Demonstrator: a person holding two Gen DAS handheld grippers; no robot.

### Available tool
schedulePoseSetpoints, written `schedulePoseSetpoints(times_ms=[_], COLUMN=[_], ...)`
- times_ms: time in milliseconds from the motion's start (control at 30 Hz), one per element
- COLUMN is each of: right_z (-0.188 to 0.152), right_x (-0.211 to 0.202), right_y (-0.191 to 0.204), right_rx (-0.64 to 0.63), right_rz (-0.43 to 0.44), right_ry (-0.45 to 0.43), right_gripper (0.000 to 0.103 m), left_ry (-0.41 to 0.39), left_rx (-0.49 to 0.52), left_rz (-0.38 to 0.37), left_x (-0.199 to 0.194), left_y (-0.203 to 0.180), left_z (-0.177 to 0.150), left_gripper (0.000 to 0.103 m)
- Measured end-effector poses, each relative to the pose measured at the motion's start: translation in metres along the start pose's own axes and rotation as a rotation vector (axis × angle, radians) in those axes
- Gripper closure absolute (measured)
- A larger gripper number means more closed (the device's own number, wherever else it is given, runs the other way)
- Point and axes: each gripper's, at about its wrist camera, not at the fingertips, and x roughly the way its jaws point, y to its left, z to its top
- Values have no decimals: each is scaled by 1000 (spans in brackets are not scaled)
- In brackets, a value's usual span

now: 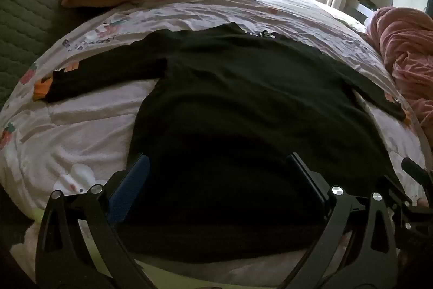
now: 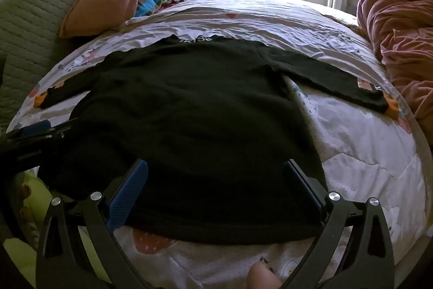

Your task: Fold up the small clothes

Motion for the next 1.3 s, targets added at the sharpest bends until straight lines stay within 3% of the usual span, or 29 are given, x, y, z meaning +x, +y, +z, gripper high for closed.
schedulePoseSetpoints(times_ms=[1300], right_z=[-3], right_x=[-10], right_y=[7], right_rx=[-44], right_rz=[-21], right_ry=[-37], right_gripper=[4], left_ry=[-15], left_rx=[-11], left_rz=[-22], left_x=[-6], left_y=[2], left_z=[1], left_gripper=[9])
